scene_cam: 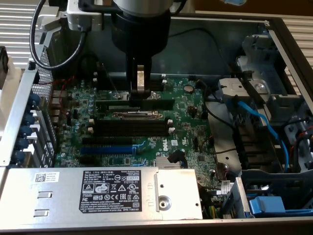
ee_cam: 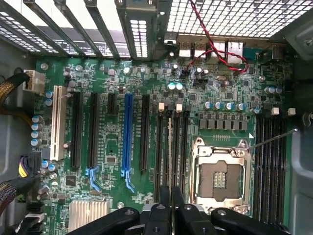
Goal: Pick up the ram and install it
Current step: 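Insert the ram into the slot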
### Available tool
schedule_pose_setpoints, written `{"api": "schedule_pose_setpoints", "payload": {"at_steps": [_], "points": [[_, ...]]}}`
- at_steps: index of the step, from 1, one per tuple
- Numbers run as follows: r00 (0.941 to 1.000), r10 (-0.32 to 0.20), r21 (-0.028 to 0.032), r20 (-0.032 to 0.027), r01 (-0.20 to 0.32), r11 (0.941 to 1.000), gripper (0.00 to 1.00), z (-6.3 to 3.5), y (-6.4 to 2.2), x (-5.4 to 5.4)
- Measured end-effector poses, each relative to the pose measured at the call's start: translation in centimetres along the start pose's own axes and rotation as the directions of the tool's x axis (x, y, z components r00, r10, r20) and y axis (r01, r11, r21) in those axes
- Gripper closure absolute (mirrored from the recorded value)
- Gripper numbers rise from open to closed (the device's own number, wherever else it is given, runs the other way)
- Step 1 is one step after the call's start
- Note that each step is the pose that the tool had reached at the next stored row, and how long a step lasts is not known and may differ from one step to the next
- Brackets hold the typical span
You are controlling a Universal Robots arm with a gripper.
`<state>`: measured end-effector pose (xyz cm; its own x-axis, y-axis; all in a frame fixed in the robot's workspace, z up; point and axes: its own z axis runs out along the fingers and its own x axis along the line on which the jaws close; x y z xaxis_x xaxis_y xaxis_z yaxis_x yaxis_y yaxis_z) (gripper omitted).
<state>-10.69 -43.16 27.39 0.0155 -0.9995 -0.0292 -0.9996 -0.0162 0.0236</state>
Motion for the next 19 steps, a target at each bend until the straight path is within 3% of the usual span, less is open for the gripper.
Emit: {"api": "schedule_pose_setpoints", "payload": {"at_steps": [3,10,13,19], "points": [[0.9997,0.024,0.0004,-0.0066,-0.024,0.9997,0.87,0.22,0.0,0.0],[0.9988,0.047,0.0012,-0.0095,-0.047,0.9989,0.87,0.72,0.33,0.0],[0.9986,0.047,0.0018,-0.0252,-0.047,0.9989,0.87,0.91,0.33,-0.1],[0.9984,0.047,0.0027,-0.0317,-0.047,0.9989,0.87,1.07,0.34,-0.1]]}}
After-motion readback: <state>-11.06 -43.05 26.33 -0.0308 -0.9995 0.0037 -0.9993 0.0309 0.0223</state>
